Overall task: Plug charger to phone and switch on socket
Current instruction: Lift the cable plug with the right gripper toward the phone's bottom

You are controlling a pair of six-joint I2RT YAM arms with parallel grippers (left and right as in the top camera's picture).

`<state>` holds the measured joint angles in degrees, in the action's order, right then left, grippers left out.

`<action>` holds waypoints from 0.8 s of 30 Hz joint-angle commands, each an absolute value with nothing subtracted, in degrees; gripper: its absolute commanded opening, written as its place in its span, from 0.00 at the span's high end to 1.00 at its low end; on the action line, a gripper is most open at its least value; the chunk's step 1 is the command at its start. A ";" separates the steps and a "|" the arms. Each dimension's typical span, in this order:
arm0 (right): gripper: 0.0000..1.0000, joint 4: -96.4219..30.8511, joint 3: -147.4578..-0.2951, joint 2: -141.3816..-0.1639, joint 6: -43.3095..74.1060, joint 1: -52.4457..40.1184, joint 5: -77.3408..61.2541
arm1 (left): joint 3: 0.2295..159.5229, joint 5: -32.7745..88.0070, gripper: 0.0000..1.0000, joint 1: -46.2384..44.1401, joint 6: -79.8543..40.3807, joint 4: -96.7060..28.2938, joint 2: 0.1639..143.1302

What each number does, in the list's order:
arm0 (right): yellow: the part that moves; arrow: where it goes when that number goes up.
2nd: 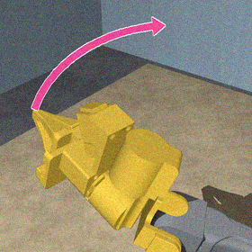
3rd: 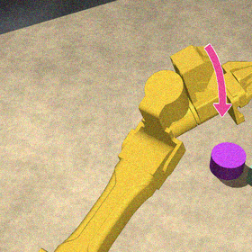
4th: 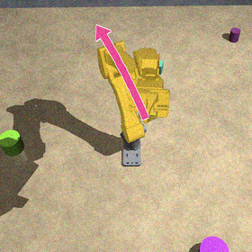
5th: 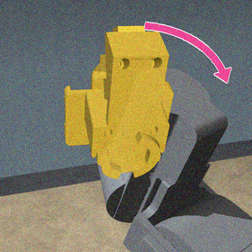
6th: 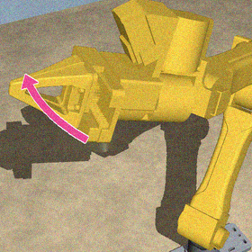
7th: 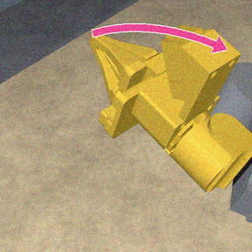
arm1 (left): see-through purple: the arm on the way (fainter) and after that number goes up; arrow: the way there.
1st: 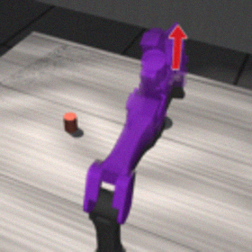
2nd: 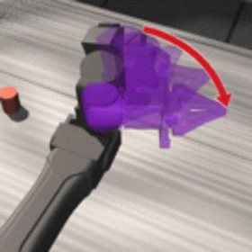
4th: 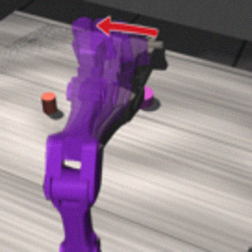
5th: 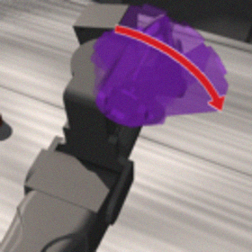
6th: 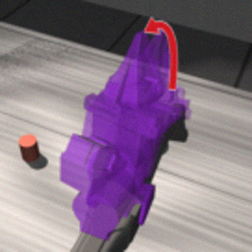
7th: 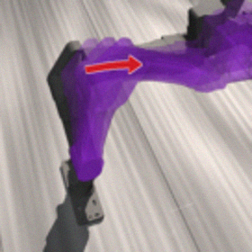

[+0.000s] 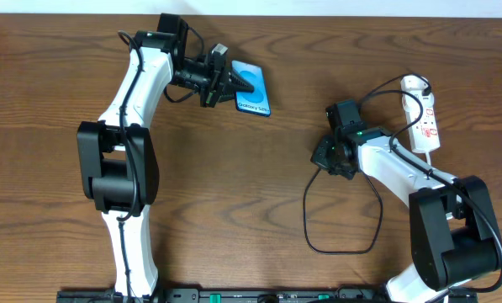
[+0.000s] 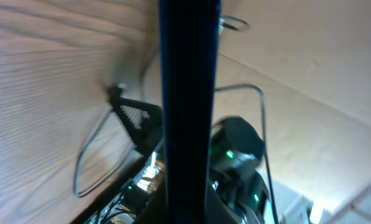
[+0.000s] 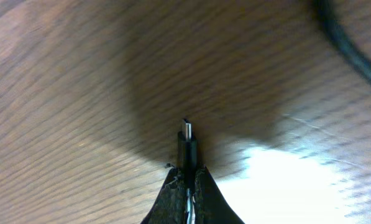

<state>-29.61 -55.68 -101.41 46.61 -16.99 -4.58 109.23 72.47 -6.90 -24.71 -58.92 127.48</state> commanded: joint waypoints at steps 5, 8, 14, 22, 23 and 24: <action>0.99 -29.10 -58.57 -98.54 33.36 -16.43 -16.69 | 109.73 90.11 0.93 -6.87 -13.28 -55.77 125.34; 0.99 -29.12 -58.76 -94.26 33.15 -16.43 -20.32 | 109.73 90.11 0.93 -7.05 -13.08 -55.00 125.34; 0.99 -27.68 -58.76 -84.68 27.77 -16.45 -26.61 | 109.73 90.13 0.93 -8.40 -13.08 -53.25 125.34; 0.99 -24.01 -58.76 -83.24 21.15 -16.34 -46.46 | 109.75 90.13 0.93 -10.66 -15.27 -42.30 121.10; 0.99 -21.02 -58.76 -83.24 20.73 -16.21 -52.07 | 109.75 90.11 0.93 -10.63 -15.25 -40.23 118.83; 0.99 -18.17 -58.76 -83.24 20.75 -16.10 -56.75 | 109.75 90.11 0.93 -10.63 -15.25 -38.65 117.40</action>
<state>-21.74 -57.93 -83.55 22.87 -16.84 -43.16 108.92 86.80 -11.00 -15.25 -41.28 124.99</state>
